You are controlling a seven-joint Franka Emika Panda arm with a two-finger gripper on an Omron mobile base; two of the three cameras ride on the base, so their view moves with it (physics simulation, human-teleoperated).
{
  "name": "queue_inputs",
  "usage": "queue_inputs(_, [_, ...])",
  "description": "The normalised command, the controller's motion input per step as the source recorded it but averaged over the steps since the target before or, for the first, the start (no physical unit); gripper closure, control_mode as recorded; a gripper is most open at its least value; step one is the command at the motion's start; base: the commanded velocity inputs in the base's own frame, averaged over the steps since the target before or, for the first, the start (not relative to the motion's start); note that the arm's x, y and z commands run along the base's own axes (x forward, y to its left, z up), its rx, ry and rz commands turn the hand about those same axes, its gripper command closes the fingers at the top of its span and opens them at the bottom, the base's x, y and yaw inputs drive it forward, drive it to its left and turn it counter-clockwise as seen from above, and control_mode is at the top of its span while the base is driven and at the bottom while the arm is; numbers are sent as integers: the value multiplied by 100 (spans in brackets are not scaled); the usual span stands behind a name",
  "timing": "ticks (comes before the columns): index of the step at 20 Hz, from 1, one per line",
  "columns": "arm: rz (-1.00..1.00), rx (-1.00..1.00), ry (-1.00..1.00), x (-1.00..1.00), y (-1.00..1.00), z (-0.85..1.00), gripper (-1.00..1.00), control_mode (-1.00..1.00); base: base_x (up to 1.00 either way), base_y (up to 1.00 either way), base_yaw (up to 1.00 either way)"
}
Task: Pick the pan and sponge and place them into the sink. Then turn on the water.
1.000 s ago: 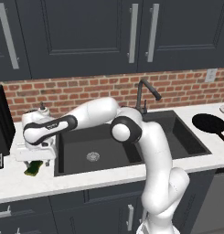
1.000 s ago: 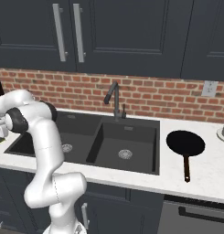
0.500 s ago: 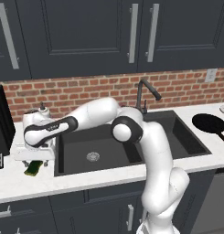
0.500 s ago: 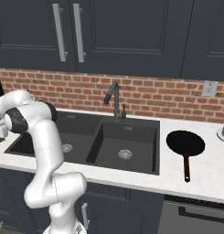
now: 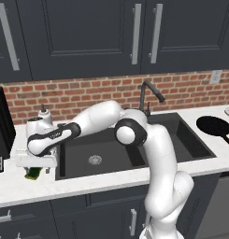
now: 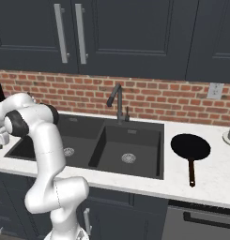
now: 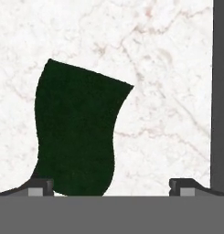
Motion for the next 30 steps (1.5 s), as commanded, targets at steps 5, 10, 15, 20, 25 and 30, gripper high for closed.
queue_inputs(5, [0, 1, 0, 5, 6, -3, -100, -100, 0, 0, 0])
queue_inputs(10, [0, 0, 0, 8, 5, 0, -100, -100, 0, 0, 0])
queue_inputs(15, [0, 0, 0, 8, 12, 0, -100, -100, 0, 0, 0])
queue_inputs(20, [0, 0, 0, 3, 23, -5, -100, -100, 0, 0, 0])
queue_inputs(25, [0, 0, 0, 5, 19, -9, -100, -100, 0, 0, 0])
queue_inputs(30, [0, 0, 0, 1, 13, -22, -100, -100, 0, 0, 0])
